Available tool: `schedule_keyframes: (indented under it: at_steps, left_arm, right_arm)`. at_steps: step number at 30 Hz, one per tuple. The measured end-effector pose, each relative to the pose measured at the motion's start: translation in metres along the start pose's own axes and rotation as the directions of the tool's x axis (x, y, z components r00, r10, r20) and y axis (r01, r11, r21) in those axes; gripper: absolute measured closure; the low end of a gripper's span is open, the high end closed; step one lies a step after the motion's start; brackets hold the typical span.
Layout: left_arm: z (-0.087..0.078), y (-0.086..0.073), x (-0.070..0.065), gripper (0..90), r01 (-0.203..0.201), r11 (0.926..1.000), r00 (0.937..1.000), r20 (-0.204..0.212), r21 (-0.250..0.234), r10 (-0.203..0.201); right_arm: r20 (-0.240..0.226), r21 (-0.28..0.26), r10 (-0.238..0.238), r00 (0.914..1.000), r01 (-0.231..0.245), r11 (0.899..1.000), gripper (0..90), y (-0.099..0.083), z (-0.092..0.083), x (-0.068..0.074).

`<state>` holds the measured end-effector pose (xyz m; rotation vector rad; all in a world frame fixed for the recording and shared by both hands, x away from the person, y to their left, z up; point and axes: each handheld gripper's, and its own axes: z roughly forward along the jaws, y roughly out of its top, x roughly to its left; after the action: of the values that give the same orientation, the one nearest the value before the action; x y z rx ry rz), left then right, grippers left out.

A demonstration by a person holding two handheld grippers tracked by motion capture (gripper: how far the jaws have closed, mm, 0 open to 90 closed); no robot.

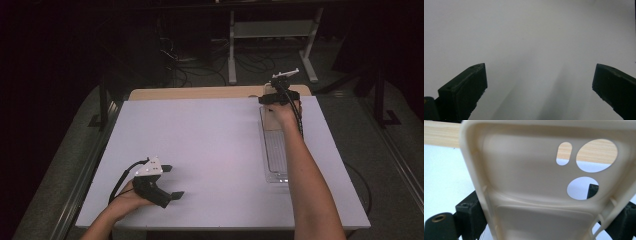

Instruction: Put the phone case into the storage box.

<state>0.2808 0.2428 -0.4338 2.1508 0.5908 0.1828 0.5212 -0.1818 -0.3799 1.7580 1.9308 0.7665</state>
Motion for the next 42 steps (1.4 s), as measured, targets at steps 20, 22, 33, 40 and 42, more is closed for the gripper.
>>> schedule_keyframes:
  at_steps: [20, 22, 33, 40, 42]
  left_arm:
    - [0.000, 0.000, 0.000, 0.0, 0.001, 1.0000, 1.0000, -0.008, 0.005, -0.001]
    - [0.000, 0.000, 0.000, 0.0, 0.005, 1.0000, 1.0000, -0.007, 0.004, -0.005]
    - [0.000, 0.000, 0.001, 0.0, 0.012, 0.9999, 0.9999, -0.010, 0.000, -0.012]
    - [-0.001, -0.001, 0.002, 0.0, 0.001, 0.9999, 0.9998, -0.019, 0.013, -0.001]
    - [-0.001, -0.001, 0.002, 0.0, -0.003, 0.9998, 0.9998, -0.019, 0.017, 0.003]
  right_arm:
    - [-0.015, -0.005, 0.020, 0.9997, -0.020, 1.000, 4.2, -0.002, 0.006, -0.003]
    - [-0.018, -0.015, 0.020, 0.9996, -0.020, 1.000, 4.2, -0.002, 0.004, -0.003]
    - [-0.068, -0.092, 0.012, 0.9976, -0.018, 0.996, 4.2, 0.004, -0.018, -0.003]
    - [-0.095, -0.092, -0.009, 0.9954, 0.000, 0.996, 3.1, 0.002, -0.030, -0.002]
    - [-0.112, -0.101, -0.024, 0.9934, 0.013, 0.995, 3.3, -0.001, -0.033, -0.002]
